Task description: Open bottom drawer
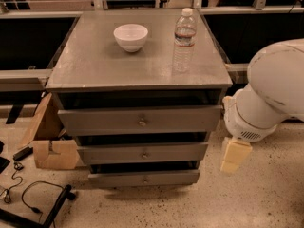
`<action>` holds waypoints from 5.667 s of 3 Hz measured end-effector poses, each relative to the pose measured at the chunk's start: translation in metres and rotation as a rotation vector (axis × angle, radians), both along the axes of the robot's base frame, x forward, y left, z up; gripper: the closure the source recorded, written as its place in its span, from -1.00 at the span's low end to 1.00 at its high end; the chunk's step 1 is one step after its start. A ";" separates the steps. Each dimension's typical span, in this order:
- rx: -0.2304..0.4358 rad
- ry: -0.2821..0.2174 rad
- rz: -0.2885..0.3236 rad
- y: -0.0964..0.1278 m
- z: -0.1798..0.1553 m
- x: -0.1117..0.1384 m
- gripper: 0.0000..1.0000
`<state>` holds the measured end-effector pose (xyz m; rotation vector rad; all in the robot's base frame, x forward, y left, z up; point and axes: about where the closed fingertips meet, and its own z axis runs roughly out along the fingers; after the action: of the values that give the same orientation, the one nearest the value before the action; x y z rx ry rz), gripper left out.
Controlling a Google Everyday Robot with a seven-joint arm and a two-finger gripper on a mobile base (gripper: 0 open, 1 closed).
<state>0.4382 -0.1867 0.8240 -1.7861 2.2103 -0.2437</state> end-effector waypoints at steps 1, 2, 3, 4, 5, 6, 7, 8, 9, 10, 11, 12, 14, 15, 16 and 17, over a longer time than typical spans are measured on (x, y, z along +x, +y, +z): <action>0.000 0.000 0.000 0.000 0.000 0.000 -1.00; -0.031 0.027 -0.014 0.003 -0.027 0.009 -1.00; -0.103 0.071 -0.007 0.013 -0.090 0.019 -1.00; -0.142 0.110 0.004 0.019 -0.155 0.019 -1.00; -0.155 0.129 0.007 0.024 -0.203 0.016 -1.00; -0.155 0.129 0.007 0.024 -0.203 0.016 -1.00; -0.112 0.145 0.026 0.036 -0.235 0.017 -1.00; -0.024 0.163 0.071 0.060 -0.308 0.015 -1.00; 0.055 0.137 0.103 0.079 -0.363 0.021 -1.00; 0.095 0.102 0.149 0.093 -0.408 0.036 -1.00; 0.095 0.102 0.150 0.093 -0.408 0.036 -1.00; 0.095 0.108 0.163 0.102 -0.424 0.047 -1.00; 0.079 0.130 0.204 0.119 -0.498 0.087 -1.00; 0.052 0.158 0.214 0.120 -0.539 0.095 -1.00; 0.024 0.177 0.224 0.121 -0.571 0.108 -1.00; 0.004 0.180 0.234 0.123 -0.594 0.128 -1.00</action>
Offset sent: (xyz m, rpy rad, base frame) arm 0.0259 0.0078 -0.0795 -0.0871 0.0800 -0.0415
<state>0.5665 -0.0638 0.2303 -2.1162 2.0855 -0.0295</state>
